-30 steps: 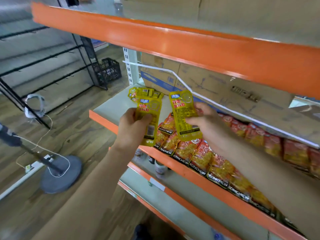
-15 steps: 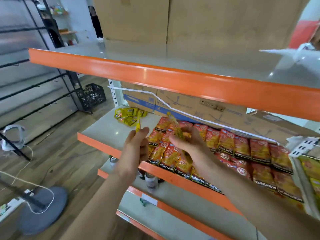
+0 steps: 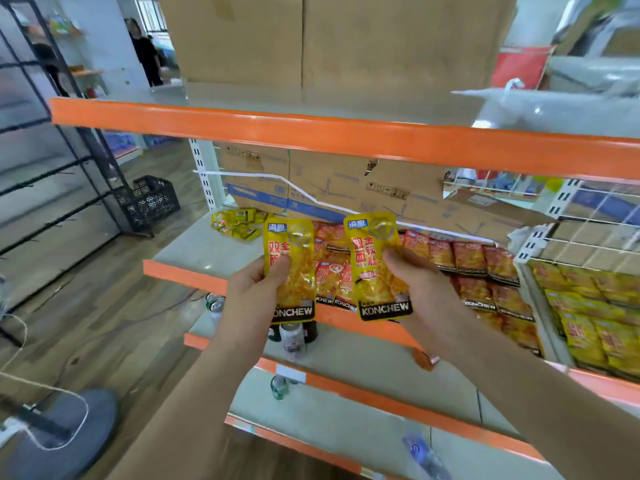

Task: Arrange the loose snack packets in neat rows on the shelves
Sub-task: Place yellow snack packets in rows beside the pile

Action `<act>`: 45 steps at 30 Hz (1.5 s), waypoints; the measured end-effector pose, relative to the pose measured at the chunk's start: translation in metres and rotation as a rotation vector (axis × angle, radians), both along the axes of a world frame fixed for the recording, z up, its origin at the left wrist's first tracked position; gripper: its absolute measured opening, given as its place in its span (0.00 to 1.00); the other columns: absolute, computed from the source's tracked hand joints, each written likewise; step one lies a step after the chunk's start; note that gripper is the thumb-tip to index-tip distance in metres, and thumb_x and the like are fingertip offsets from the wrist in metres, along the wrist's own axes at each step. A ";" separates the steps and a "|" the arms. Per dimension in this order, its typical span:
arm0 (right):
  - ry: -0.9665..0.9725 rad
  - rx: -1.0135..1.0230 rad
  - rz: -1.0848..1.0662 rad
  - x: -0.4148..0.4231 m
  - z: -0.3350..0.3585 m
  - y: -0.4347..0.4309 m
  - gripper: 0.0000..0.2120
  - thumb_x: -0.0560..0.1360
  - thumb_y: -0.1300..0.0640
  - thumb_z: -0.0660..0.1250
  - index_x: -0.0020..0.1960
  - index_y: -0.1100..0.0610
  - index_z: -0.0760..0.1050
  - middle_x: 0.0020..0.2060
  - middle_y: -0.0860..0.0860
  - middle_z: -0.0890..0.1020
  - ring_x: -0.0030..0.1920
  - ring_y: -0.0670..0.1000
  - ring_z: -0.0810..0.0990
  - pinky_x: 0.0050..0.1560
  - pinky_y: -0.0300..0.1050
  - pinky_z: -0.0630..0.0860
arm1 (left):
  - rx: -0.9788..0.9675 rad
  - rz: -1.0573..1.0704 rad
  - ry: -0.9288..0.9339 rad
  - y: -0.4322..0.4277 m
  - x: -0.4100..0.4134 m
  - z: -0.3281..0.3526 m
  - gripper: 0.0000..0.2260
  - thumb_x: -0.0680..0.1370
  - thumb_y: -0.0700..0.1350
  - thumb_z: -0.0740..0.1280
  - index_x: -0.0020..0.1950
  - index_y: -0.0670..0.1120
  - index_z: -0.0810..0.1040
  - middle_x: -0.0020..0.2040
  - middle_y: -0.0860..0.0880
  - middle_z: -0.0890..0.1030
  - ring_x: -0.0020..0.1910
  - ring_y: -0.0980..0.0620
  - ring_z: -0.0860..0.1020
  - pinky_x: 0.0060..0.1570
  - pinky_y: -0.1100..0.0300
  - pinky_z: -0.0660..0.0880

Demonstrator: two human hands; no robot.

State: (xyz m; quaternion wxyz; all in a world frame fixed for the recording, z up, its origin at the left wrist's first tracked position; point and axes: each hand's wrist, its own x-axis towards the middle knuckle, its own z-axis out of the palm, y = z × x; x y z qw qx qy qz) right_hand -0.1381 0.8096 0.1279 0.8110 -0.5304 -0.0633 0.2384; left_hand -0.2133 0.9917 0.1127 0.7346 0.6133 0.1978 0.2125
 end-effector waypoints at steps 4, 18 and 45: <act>-0.025 -0.017 -0.040 -0.017 0.003 -0.020 0.13 0.82 0.59 0.61 0.62 0.60 0.78 0.58 0.59 0.83 0.60 0.60 0.81 0.63 0.58 0.76 | -0.027 -0.078 -0.042 -0.012 -0.012 0.001 0.08 0.78 0.44 0.70 0.47 0.39 0.84 0.45 0.41 0.86 0.41 0.45 0.84 0.41 0.52 0.82; -0.290 -0.267 -0.266 -0.042 0.025 -0.113 0.07 0.77 0.63 0.68 0.46 0.57 0.85 0.47 0.56 0.86 0.48 0.55 0.84 0.61 0.65 0.77 | 0.088 -0.215 -0.116 -0.089 -0.006 0.027 0.09 0.78 0.41 0.71 0.42 0.51 0.87 0.43 0.45 0.85 0.45 0.43 0.79 0.59 0.30 0.74; -0.509 -0.437 -0.619 -0.055 0.049 -0.460 0.08 0.77 0.65 0.69 0.44 0.54 0.82 0.35 0.45 0.85 0.36 0.42 0.83 0.39 0.33 0.77 | 0.233 -0.478 -0.132 -0.438 0.036 0.055 0.04 0.77 0.42 0.73 0.43 0.47 0.86 0.39 0.45 0.84 0.40 0.49 0.78 0.49 0.48 0.78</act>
